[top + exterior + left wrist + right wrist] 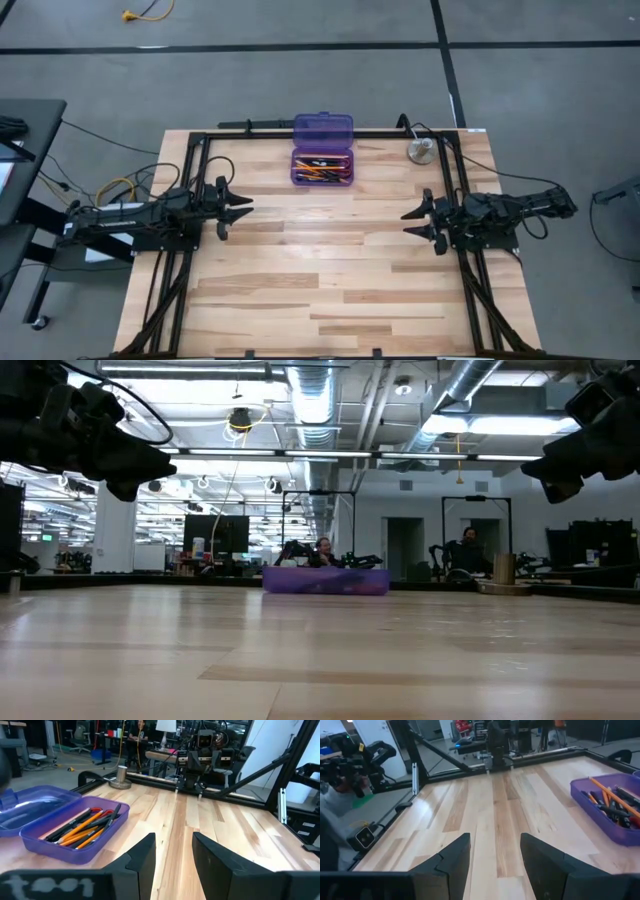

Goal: Pick & place school supplies into a supply box
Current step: Return to Home Position

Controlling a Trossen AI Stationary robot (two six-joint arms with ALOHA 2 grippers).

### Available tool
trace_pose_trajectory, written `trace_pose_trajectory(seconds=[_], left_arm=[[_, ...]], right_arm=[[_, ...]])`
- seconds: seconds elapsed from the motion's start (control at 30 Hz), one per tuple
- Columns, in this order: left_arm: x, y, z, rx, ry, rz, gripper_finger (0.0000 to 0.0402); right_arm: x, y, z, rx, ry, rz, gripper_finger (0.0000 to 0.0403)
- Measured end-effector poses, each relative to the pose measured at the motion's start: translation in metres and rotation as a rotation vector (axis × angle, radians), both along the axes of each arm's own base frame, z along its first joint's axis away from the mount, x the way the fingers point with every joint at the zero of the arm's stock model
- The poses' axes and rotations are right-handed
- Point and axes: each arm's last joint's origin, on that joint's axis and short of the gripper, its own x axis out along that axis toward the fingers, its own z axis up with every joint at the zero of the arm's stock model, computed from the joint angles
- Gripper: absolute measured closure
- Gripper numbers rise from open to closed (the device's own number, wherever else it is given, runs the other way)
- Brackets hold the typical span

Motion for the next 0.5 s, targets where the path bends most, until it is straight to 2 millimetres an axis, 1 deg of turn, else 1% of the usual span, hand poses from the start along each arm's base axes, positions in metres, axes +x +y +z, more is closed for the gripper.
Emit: trace_pose_trajectory(seconds=[0.5], left_arm=[[0.0000, 0.0000, -0.0005, -0.010, 0.000, 0.000, 0.0285]], right_arm=[[0.0000, 0.0000, -0.0002, 0.000, 0.002, 0.001, 0.0234]])
